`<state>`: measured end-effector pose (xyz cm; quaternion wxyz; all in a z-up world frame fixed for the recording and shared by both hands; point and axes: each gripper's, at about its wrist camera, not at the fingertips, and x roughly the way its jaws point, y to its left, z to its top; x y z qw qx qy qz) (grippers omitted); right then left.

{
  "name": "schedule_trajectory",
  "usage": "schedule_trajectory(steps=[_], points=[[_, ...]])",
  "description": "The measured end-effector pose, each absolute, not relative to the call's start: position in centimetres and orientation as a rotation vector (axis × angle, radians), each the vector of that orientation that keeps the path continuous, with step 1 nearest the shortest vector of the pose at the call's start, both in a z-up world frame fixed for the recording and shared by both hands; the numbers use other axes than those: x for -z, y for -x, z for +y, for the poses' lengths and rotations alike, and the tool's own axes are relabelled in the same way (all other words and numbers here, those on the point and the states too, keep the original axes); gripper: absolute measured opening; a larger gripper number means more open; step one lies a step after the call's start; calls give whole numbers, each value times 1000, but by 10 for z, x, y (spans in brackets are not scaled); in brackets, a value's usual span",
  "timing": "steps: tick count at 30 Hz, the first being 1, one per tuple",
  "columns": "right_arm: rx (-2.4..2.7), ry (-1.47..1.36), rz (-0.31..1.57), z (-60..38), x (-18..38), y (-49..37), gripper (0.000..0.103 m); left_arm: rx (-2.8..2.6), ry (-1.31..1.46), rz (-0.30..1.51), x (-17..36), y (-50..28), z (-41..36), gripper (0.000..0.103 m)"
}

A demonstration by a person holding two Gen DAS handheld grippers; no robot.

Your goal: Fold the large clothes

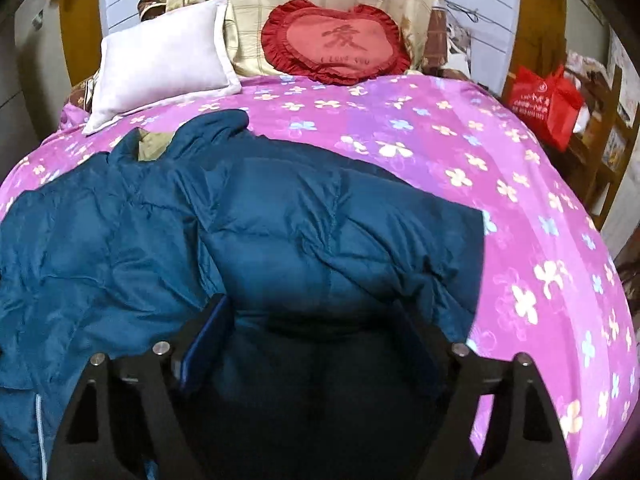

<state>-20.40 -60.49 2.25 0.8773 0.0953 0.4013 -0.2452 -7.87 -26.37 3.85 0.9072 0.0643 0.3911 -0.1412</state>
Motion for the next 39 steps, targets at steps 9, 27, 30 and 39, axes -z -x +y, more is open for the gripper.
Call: schedule_trajectory(steps=[9, 27, 30, 39], points=[[475, -183, 784, -584, -52, 246, 87, 293, -131, 807, -38, 79, -265, 49], [453, -230, 802, -564, -78, 313, 91, 348, -42, 822, -89, 140, -189, 50], [408, -262, 816, -556, -89, 341, 92, 335, -92, 825, -91, 171, -166, 50], [350, -296, 854, -517, -89, 417, 93, 314, -90, 869, -81, 236, -96, 50]])
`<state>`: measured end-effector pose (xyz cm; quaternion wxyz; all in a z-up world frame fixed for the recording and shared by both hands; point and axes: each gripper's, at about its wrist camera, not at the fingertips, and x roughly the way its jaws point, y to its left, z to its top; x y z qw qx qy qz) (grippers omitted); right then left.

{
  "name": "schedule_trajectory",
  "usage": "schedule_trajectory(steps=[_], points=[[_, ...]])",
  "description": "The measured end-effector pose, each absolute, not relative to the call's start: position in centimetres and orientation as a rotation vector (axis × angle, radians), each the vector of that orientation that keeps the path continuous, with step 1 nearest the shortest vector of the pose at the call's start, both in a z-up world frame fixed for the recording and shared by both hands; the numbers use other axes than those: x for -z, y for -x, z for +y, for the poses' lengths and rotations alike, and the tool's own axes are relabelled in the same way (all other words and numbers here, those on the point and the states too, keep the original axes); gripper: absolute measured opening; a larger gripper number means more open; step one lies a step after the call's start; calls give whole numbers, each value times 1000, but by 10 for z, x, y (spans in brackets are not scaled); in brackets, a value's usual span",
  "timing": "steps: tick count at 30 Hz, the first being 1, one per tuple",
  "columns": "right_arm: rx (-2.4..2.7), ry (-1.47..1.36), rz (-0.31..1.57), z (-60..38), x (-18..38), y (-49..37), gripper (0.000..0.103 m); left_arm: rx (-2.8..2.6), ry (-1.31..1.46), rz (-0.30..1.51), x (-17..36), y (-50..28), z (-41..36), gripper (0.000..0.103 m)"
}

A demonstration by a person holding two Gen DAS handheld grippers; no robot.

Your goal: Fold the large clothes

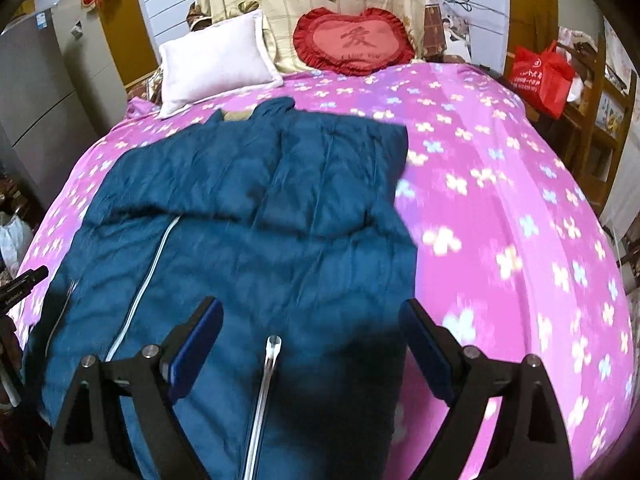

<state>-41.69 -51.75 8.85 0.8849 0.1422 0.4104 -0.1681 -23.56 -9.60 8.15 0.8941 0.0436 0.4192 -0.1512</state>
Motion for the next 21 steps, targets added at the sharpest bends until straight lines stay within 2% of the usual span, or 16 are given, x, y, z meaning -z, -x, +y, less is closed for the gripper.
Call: schedule_trajectory(steps=[9, 21], points=[[327, -307, 918, -490, -56, 471, 94, 319, -18, 904, -68, 272, -44, 50], [297, -327, 1000, -482, -26, 512, 96, 324, 63, 971, -51, 283, -13, 50]])
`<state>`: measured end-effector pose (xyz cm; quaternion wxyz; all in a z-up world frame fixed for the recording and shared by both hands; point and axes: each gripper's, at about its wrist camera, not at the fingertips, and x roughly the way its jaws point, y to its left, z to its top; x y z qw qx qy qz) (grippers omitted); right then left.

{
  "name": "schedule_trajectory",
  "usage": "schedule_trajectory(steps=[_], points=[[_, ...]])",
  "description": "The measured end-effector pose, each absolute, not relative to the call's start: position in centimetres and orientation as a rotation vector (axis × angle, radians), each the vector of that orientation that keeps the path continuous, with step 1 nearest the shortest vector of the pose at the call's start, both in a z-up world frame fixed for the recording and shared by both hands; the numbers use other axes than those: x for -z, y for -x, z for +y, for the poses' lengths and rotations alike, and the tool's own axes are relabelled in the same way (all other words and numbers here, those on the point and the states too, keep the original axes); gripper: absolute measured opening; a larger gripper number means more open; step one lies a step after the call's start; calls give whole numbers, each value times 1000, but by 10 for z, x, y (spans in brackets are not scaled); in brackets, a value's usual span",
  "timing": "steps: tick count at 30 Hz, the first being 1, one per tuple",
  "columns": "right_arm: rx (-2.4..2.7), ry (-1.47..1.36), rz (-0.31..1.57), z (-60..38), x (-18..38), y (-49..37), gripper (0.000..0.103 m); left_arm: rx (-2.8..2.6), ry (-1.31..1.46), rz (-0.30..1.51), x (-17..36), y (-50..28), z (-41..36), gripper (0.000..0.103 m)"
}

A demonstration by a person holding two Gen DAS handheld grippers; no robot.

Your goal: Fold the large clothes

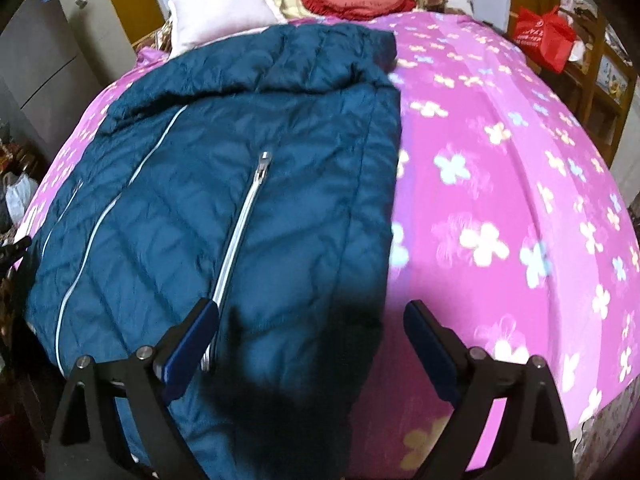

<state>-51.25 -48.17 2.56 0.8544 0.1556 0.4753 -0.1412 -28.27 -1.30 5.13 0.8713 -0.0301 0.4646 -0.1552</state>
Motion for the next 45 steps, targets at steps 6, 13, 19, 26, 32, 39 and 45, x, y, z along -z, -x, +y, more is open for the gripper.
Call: schedule_trajectory(steps=[6, 13, 19, 26, 32, 39, 45], points=[[255, -348, 1033, -479, -13, 523, 96, 348, 102, 1034, -37, 281, -4, 50], [208, -355, 1053, -471, -6, 524, 96, 366, 101, 1058, -28, 284, -8, 51], [195, -363, 1048, -468, -3, 526, 98, 380, 54, 1049, -27, 289, -13, 54], [142, -384, 1033, -462, -3, 531, 99, 368, 13, 1040, -26, 297, -20, 55], [109, -378, 1008, -457, -3, 535, 99, 353, -6, 1035, -26, 300, -24, 55], [56, -365, 997, -449, -2, 537, 100, 351, -22, 1028, -25, 302, -26, 55], [11, -440, 969, -456, -3, 542, 99, 354, -28, 1024, -25, 302, -26, 56]])
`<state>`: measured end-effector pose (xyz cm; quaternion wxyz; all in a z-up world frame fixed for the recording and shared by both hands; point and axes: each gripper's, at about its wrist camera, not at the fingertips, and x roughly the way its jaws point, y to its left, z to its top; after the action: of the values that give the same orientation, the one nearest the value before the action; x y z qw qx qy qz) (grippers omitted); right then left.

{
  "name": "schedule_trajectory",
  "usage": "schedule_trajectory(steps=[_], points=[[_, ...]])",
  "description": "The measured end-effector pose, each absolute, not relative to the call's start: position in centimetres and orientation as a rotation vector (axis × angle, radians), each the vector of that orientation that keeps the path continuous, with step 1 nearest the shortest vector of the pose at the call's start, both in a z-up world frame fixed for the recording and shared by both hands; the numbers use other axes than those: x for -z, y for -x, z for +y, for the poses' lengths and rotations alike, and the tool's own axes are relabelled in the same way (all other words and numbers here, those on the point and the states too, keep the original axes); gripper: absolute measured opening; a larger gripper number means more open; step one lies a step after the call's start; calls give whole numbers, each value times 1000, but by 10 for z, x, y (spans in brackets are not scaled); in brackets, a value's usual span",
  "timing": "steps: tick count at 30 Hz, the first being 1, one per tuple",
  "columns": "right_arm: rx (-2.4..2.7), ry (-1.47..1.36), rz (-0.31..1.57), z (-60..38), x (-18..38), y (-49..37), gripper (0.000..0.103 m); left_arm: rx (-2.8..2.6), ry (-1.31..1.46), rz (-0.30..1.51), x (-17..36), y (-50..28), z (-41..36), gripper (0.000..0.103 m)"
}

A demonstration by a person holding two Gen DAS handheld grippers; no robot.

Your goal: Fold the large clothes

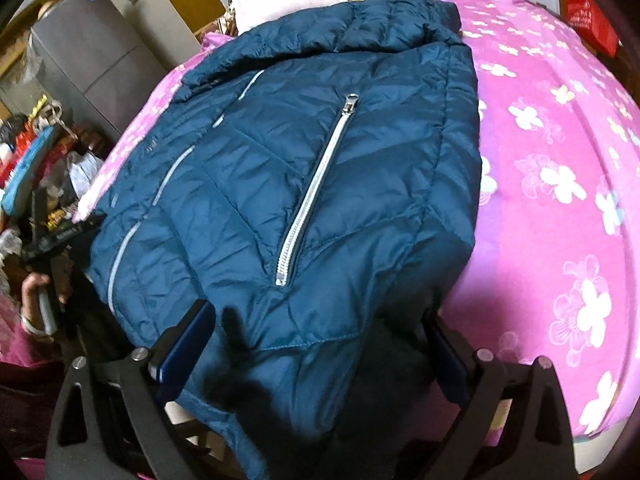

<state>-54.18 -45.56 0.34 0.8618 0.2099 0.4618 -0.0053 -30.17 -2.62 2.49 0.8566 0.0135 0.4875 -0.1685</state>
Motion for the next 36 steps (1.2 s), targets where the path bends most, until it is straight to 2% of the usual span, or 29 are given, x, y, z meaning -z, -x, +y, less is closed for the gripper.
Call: schedule_trajectory(steps=[3, 8, 10, 15, 21, 25, 30, 35, 36], points=[[-2, -481, 937, -462, -3, 544, 93, 353, -35, 1024, -25, 302, -27, 56], [6, -456, 943, -461, -4, 545, 75, 353, -35, 1025, -25, 302, -27, 57], [5, -461, 936, -462, -6, 547, 71, 354, -36, 1026, -25, 302, -28, 57], [-29, -488, 883, -463, -17, 552, 70, 364, -30, 1041, -25, 301, -27, 57], [-54, -511, 932, -461, -7, 551, 71, 378, -47, 1034, -25, 306, -28, 56], [-114, -566, 946, -460, 2, 557, 71, 384, -50, 1046, -25, 304, -31, 62], [-154, -557, 949, -451, 3, 557, 71, 408, -66, 1071, -25, 306, -34, 62], [-201, -502, 988, -440, 1, 557, 70, 437, -69, 1071, -28, 310, -31, 45], [-203, -485, 996, -439, 2, 558, 70, 439, -68, 1068, -28, 310, -31, 38]])
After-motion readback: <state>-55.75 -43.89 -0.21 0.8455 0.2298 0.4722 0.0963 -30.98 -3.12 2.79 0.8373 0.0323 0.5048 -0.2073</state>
